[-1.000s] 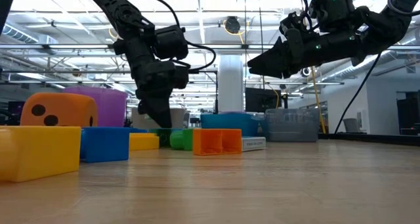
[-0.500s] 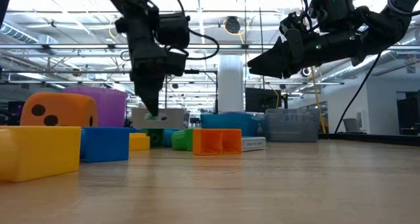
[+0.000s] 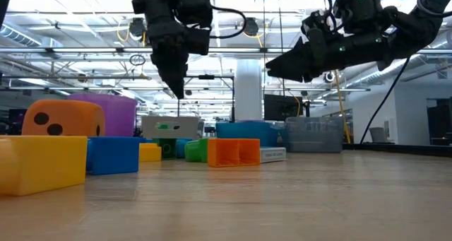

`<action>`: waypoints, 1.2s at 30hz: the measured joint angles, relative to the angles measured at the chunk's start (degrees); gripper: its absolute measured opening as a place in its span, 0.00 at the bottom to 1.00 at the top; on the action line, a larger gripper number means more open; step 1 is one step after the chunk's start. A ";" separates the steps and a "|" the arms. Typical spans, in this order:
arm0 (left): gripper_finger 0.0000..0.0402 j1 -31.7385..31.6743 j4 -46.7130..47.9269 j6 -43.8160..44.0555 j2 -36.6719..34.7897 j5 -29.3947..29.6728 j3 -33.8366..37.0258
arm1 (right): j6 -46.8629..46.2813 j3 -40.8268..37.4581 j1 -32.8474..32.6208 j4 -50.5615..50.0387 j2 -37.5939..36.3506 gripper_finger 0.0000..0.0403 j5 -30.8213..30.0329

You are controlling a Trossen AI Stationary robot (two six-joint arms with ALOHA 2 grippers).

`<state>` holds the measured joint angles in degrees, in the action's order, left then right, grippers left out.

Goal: Pick & Place Toys
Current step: Put the orange dice into the blue bin

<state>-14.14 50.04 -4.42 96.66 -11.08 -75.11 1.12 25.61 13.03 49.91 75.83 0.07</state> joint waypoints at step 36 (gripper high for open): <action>0.49 -2.92 6.56 1.90 -10.13 2.30 -0.25 | -0.02 0.00 0.00 5.90 -0.02 0.71 0.00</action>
<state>-17.06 56.61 -2.52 86.53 -8.78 -75.36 1.10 25.61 13.03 55.81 75.81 0.08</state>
